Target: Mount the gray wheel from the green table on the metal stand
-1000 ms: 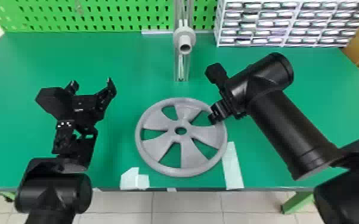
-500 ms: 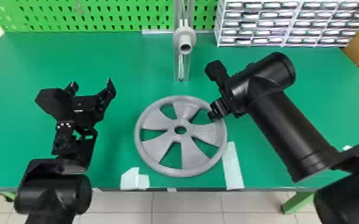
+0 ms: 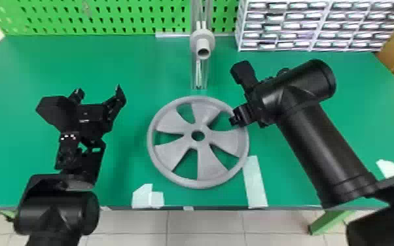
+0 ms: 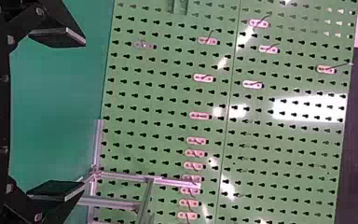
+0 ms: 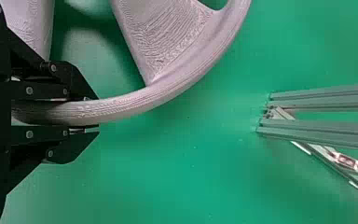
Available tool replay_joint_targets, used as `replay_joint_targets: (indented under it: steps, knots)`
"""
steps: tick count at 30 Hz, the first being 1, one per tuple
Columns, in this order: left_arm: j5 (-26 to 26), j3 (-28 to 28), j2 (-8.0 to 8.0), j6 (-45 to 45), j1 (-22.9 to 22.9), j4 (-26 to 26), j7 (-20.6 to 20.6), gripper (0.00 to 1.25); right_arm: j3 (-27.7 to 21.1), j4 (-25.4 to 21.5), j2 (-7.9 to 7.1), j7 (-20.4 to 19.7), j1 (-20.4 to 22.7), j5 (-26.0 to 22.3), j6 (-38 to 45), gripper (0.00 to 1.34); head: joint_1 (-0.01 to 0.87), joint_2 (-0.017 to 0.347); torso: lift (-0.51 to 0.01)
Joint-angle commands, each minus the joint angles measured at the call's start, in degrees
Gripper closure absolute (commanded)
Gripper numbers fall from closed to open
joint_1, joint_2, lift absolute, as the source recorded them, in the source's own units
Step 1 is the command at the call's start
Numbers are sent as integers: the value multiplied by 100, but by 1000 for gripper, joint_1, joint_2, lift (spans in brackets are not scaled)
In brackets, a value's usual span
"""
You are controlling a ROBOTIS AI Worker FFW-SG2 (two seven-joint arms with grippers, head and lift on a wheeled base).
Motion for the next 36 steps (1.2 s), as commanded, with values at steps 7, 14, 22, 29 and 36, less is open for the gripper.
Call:
replay_joint_targets:
  steps: [7, 14, 22, 29, 36]
  knots:
    - [-17, 39, 0, 18, 80, -163, 0, 194, -283, -714, 5, -96, 383, -26, 0, 1078, 868, 52, -93]
    - [-61, 101, 0, 79, 230, -417, 0, 194, -468, -1426, 5, -219, 753, -61, 123, 1078, 868, 52, -93]
    - [-70, 127, 0, 141, 370, -655, 27, 196, -661, -2138, 5, -246, 1174, -70, 352, 1078, 868, 52, -93]
    - [-70, 145, 0, 149, 441, -751, 71, 197, -758, -2568, 5, -246, 1447, -114, 413, 1079, 868, 52, -93]
    - [-61, 145, 0, 229, 511, -875, 88, 197, -872, -3052, 5, -307, 1781, -202, 387, 1079, 868, 52, -93]
